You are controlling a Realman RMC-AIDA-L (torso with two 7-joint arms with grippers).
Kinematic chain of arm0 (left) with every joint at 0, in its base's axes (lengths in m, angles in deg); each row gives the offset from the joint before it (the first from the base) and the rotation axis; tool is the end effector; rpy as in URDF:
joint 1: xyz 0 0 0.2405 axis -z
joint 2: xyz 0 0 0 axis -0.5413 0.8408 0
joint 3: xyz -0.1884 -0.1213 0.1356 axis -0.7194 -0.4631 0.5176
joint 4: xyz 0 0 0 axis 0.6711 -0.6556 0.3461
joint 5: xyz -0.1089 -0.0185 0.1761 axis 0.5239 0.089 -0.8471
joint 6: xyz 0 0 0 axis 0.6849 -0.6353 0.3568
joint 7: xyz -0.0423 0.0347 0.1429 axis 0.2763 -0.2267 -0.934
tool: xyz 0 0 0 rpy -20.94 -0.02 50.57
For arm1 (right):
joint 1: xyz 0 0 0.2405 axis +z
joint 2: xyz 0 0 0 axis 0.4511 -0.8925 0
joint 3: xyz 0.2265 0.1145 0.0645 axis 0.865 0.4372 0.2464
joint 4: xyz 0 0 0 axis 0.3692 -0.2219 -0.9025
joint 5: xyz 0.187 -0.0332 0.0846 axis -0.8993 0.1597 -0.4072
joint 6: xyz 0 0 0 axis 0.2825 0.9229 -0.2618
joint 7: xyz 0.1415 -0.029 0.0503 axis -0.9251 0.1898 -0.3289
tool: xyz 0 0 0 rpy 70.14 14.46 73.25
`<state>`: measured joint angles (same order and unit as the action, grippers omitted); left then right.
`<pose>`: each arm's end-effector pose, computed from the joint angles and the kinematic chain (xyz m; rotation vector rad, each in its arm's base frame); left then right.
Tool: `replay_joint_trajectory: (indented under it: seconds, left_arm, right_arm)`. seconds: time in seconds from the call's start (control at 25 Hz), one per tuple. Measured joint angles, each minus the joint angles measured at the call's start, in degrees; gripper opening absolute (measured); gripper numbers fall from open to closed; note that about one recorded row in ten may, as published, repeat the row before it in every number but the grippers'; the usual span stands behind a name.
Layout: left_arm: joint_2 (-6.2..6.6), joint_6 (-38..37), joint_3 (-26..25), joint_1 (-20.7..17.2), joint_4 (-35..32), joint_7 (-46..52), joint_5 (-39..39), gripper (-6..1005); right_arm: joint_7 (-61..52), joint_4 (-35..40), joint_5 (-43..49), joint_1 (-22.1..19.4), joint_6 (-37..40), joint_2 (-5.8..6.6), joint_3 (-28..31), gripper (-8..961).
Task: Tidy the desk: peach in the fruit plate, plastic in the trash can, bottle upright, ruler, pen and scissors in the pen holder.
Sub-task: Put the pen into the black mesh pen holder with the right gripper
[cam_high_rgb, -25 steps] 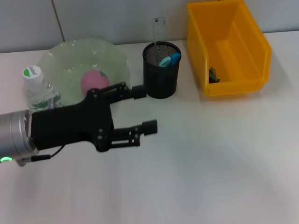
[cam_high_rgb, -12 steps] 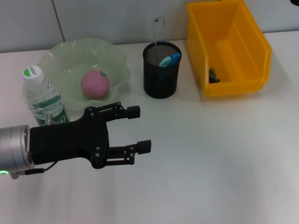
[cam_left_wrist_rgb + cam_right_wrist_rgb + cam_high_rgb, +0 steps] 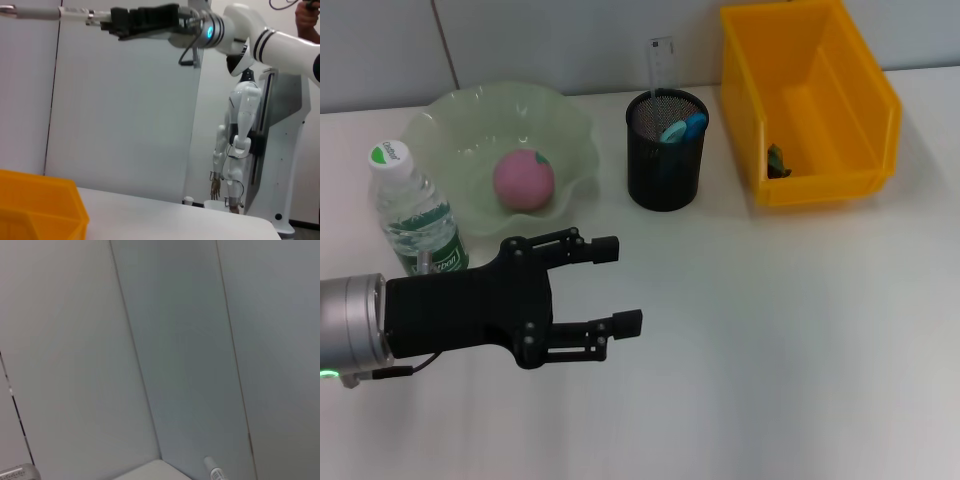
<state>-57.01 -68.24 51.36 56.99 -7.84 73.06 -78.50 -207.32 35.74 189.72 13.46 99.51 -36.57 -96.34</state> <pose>-0.2136 0.2950 -0.0323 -2.8897 -0.2675 -1.0374 0.1458 0.3770 0.1647 -2.5815 0.5306 0.8742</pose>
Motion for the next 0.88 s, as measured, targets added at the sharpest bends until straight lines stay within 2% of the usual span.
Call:
replay_joint_trajectory:
  seconds: [0.28,0.32,0.36,0.56,0.88]
  left_arm:
    - [-0.24,0.1,0.0,0.3,0.1,-0.2,-0.6,813]
    - [-0.29,0.1,-0.1,0.3,0.1,-0.2,-0.8,813]
    - [-0.38,0.2,-0.1,0.3,0.1,-0.3,-1.1,813]
    - [-0.81,0.3,-0.3,0.4,0.0,-0.6,-1.6,813]
    - [-1.17,0.3,-0.5,0.0,-0.3,-0.6,-1.6,813]
  right_arm:
    - [-7.2,4.6,5.9,3.2,0.9,1.65,-1.8,129]
    - [-9.3,5.0,9.7,5.2,1.5,2.15,-2.2,128]
    - [-9.3,5.0,9.7,5.2,1.5,2.15,-2.2,128]
    - [-12.7,5.2,19.3,10.7,2.0,2.75,-4.6,128]
    - [-15.1,4.1,32.6,17.8,2.3,2.72,-9.8,128]
